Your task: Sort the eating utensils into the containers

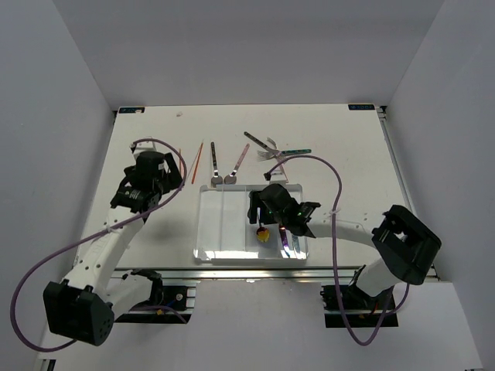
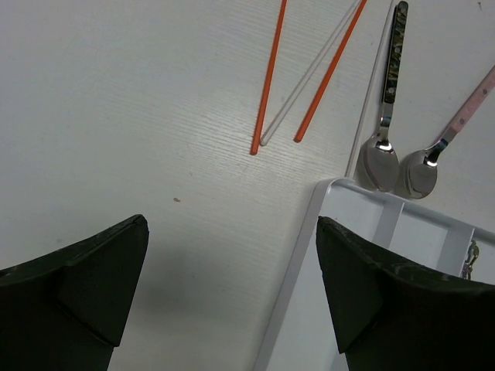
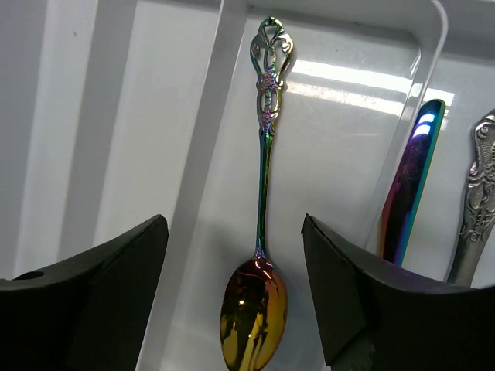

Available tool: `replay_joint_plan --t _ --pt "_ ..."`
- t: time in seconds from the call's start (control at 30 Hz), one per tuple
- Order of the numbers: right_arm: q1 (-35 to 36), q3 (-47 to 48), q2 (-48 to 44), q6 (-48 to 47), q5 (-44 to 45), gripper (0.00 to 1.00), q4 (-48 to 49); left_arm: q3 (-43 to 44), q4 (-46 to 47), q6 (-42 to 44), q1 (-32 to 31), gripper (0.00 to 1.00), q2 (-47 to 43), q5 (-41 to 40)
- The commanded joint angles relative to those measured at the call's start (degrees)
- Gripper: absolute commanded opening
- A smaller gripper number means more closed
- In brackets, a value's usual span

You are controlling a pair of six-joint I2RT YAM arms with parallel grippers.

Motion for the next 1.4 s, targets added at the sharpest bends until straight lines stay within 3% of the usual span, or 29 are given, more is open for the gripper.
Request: replay_joint_plan --t 0.0,0.17,0.27,0.47,0.53,0.67,0.83,1.17,1.37 --pt "0.50 0.49 -3.76 0.50 2.41 0.78 -0.37 7.01 -0.49 -2.35 0.20 0.98 4.25 2.17" --pt "0.41 3.56 -10.26 -3.89 4.52 0.79 -1.69 19.58 -1.98 -6.66 -1.47 0.98 16.38 4.20" --pt "-0.55 5.32 -13.69 -7.31 4.96 0.79 -2.74 30.83 -4.87 -8.24 -3.32 0.97 29.64 4.46" --pt "-5.74 5.41 -18.18 -10.48 -0.74 0.66 -7.48 48.42 -7.42 -9.65 -3.32 0.80 50.49 8.24" --pt "-6.79 5.06 -18.97 -11.80 -1.01 0.66 -9.15 52.81 -9.09 -8.60 -3.58 0.72 57.32 9.12" --pt "-7.85 3.22 -19.59 -13.04 -1.63 0.66 -10.21 61.17 -13.05 -7.02 -5.16 0.69 65.42 9.48" --pt "-9.08 1.63 -18.10 -13.65 -3.55 0.66 -9.77 59.78 -11.65 -6.75 -6.30 0.66 67.73 9.47" --pt "-9.17 2.25 -14.67 -14.44 -5.76 0.64 -8.81 58.28 -11.39 -6.40 -6.92 0.50 70.37 9.04" --pt "-9.17 2.69 -13.62 -14.88 -6.20 0.64 -8.72 55.47 -10.07 -6.40 -6.92 0.49 70.37 8.07"
